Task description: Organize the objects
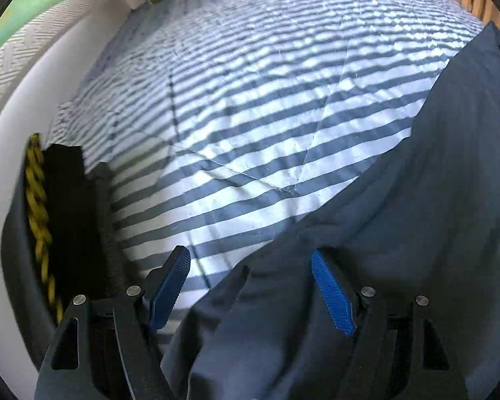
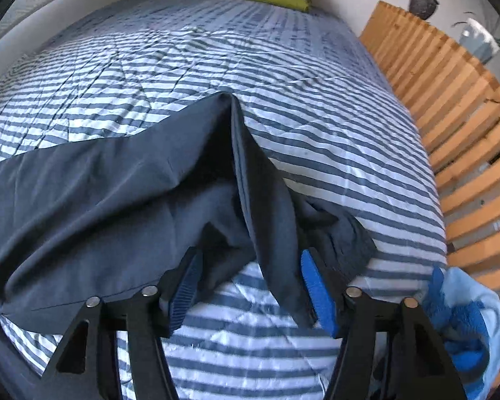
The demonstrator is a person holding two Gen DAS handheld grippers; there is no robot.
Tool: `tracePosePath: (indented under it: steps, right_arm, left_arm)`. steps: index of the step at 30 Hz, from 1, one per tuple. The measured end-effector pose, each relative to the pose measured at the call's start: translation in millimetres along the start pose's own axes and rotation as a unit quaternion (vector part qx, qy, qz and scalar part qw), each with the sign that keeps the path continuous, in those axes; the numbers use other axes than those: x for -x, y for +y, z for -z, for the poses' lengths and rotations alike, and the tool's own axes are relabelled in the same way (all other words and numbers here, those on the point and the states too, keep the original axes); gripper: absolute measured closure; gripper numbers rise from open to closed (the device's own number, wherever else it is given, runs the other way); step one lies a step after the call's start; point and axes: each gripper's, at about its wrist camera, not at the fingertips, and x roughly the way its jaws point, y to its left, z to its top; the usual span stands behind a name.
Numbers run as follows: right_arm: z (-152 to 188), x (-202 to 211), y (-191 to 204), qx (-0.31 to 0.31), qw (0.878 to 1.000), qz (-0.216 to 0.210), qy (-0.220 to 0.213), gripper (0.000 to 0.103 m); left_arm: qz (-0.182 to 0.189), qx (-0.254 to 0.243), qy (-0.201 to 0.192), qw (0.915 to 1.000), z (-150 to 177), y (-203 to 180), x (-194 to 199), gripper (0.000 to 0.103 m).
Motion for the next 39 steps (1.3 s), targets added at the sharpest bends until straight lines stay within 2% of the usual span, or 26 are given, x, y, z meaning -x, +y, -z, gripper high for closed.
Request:
tracePosePath:
  steps: [3, 5, 7, 8, 9, 10, 12, 14, 15, 16, 20, 22, 24, 25, 27, 30, 39]
  right_arm:
    - [-9.3, -15.6, -0.7, 0.015, 1.0, 0.022, 0.0, 0.039]
    - [-13.8, -28.0, -7.3, 0.009, 0.999, 0.031, 0.008, 0.039]
    - [-16.4, -32.0, -18.4, -0.005, 1.0, 0.013, 0.005, 0.039]
    - [-17.1, -31.2, -23.2, -0.012, 1.0, 0.006, -0.001, 0.039]
    - [-17.9, -31.3, -27.6, -0.019, 1.0, 0.001, -0.004, 0.043]
    - [-18.0, -32.5, -31.5, -0.026, 1.0, -0.004, -0.003, 0.061]
    - [-18.8, -36.1, -35.6, -0.034, 0.999, -0.005, 0.01, 0.082]
    - [-19.2, -30.6, -34.3, -0.029, 1.0, 0.002, 0.004, 0.09]
    - [-19.3, -26.9, -34.0, -0.026, 1.0, 0.006, -0.001, 0.097]
    - [-19.7, -23.2, -35.2, -0.026, 1.0, 0.01, -0.005, 0.099]
    - [-20.2, 0.5, -50.0, -0.041, 0.998, 0.035, -0.026, 0.101]
    - [-19.7, 9.9, -54.2, -0.043, 0.998, 0.042, -0.036, 0.101]
    - [-19.8, 18.6, -58.2, -0.046, 0.996, 0.059, -0.044, 0.101]
    - [-20.8, 21.4, -60.1, -0.047, 0.996, 0.061, -0.048, 0.101]
    - [-21.0, 27.7, -60.2, -0.048, 0.995, 0.062, -0.053, 0.101]
    - [-20.9, 36.0, -57.1, -0.046, 0.994, 0.076, -0.059, 0.101]
    - [3.5, 93.7, -72.9, -0.06, 0.99, 0.088, -0.093, 0.102]
  left_arm:
    - [0.003, -0.008, -0.013, 0.9999, -0.1, 0.0, 0.6, 0.019]
    - [0.016, -0.016, -0.016, 0.9996, 2.0, -1.9, 2.1, 0.029]
    - [0.037, -0.016, -0.016, 0.9991, 3.6, -4.9, 3.5, 0.05]
    - [0.04, -0.019, -0.016, 0.9989, 3.6, -8.0, 4.5, 0.053]
    - [0.039, -0.022, -0.017, 0.9989, 1.0, -12.2, 3.7, 0.064]
    - [0.038, -0.028, -0.017, 0.9987, 0.3, -18.8, 4.7, 0.081]
    - [0.024, -0.043, -0.017, 0.9987, -0.3, -31.7, 6.0, 0.097]
    - [-0.002, -0.054, -0.02, 0.9983, 0.2, -44.5, 7.2, 0.099]
    - [-0.004, -0.053, -0.022, 0.9984, 0.3, -46.7, 8.5, 0.099]
    - [-0.002, -0.046, -0.026, 0.9986, 0.9, -46.5, 11.6, 0.1]
    - [0.02, -0.017, -0.042, 0.9988, 4.2, -34.9, 27.3, 0.1]
    - [0.011, -0.011, -0.049, 0.9987, 6.5, -31.7, 34.5, 0.1]
    - [0.021, -0.008, -0.059, 0.998, 9.4, -30.3, 46.2, 0.1]
    - [0.019, -0.012, -0.063, 0.9978, 10.1, -30.5, 50.2, 0.1]
    - [-0.006, -0.019, -0.067, 0.9975, 8.5, -30.2, 57.4, 0.1]
    - [-0.002, -0.006, -0.088, 0.9961, 8.5, -26.6, 75.4, 0.1]
    - [-0.03, -0.012, -0.131, 0.9908, 32.1, -32.2, 138.9, 0.1]
